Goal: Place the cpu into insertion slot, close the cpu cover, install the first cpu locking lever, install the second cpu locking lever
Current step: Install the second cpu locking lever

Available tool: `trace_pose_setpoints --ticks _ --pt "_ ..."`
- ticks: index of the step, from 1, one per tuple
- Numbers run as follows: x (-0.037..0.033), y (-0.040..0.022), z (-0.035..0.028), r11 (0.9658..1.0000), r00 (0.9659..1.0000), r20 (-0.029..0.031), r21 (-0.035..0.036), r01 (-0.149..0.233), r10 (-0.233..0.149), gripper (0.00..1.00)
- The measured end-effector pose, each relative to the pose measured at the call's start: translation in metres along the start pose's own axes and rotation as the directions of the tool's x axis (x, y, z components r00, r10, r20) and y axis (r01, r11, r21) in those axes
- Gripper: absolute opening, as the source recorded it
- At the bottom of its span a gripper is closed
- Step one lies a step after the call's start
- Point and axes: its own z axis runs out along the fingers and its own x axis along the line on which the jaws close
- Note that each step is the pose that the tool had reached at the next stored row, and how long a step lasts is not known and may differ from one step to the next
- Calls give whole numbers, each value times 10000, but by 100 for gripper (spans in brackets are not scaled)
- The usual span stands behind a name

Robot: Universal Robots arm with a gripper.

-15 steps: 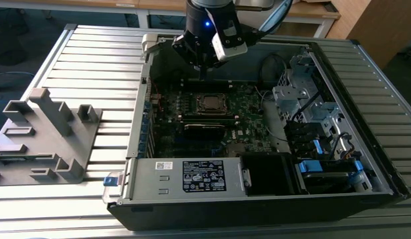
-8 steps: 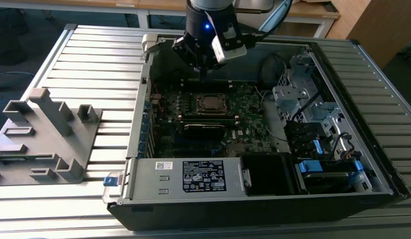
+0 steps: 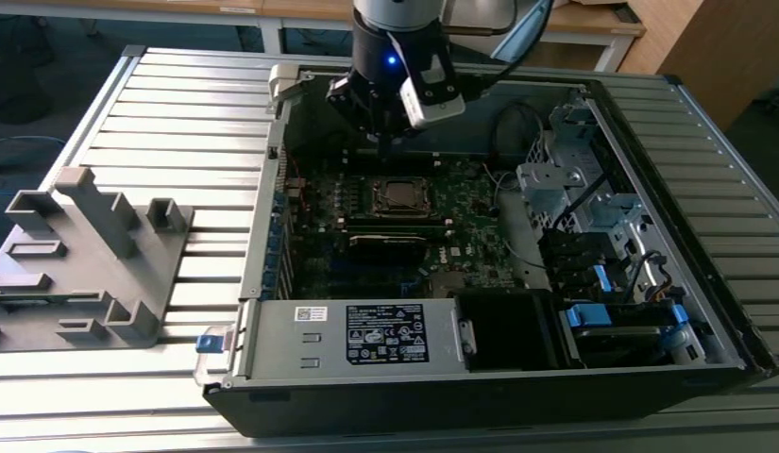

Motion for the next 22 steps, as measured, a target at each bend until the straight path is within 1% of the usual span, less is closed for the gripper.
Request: trace_pose_setpoints --ticks 7,17,22 --pt "0 -6 76 10000 10000 0 -2 0 0 10" --pt "0 -6 81 10000 10000 -1 -2 0 0 10" --pt "0 -9 121 10000 10000 0 -4 0 0 10"
